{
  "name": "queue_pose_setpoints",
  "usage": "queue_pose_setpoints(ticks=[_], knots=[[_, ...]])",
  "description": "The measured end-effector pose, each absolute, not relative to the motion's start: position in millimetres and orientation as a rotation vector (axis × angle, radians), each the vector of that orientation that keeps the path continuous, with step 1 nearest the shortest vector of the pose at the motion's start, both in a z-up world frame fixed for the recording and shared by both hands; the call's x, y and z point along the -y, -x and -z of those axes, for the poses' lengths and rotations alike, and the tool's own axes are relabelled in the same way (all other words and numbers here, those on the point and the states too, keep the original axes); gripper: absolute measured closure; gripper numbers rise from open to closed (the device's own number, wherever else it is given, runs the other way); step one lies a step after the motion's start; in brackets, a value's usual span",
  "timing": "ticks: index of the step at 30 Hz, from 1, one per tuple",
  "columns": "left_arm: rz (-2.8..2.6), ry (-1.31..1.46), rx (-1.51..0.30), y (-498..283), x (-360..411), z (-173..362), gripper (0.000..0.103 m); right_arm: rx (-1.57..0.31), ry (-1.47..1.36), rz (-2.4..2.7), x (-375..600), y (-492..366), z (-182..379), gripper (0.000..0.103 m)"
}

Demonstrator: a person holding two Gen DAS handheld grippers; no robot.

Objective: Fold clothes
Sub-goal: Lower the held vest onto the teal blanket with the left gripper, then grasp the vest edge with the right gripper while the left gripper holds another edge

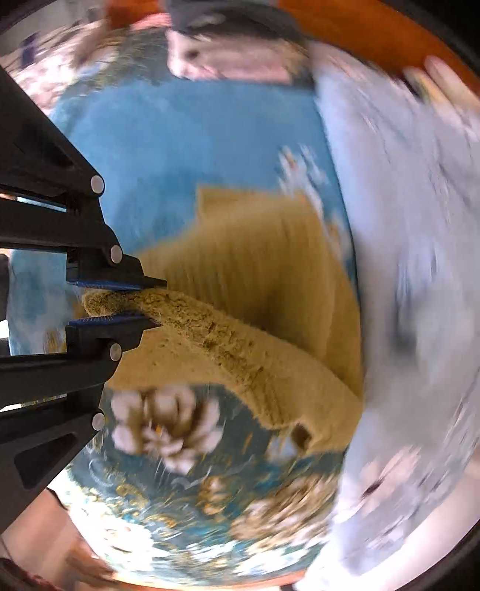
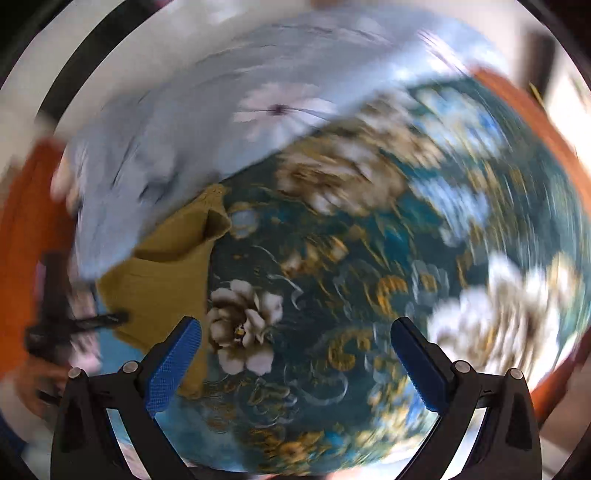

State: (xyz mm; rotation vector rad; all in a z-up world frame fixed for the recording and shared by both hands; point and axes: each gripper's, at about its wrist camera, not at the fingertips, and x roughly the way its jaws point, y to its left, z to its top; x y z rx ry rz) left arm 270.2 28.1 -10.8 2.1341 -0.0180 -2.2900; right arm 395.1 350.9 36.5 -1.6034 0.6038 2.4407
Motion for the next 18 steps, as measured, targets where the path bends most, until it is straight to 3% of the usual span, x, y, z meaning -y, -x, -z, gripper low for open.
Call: queue_pose_setpoints(ticks=[7,11,13,15,18], knots=[[2.166,-2.021,-0.233,-304.7,39.2,10.9,0.091,0.373,1.474,-2.58,-255.0,-321.9,-65.9,0.001],[2.131,-1.973,-0.331,-313.4,64.8,6.5,0.091,0.51,1.521,-2.577,-238.1,-288.8,-57.4,0.001],[2.123,-1.956,-0.36,-315.1,78.1,3.3,0.091,0.479,1.598,-2.617,-234.6,-275.9,-49.4,0.008],[2.114,-1.941,-0.379,-315.9,89.0,4.6,0.091,0.497,1.655,-2.657,-226.7,-269.4,-40.2,0.024],[2.104,-1.914,-0.404,-311.9,108.1,9.1,0.091,0.616,1.724,-2.715,-208.0,-265.1,-21.5,0.025]])
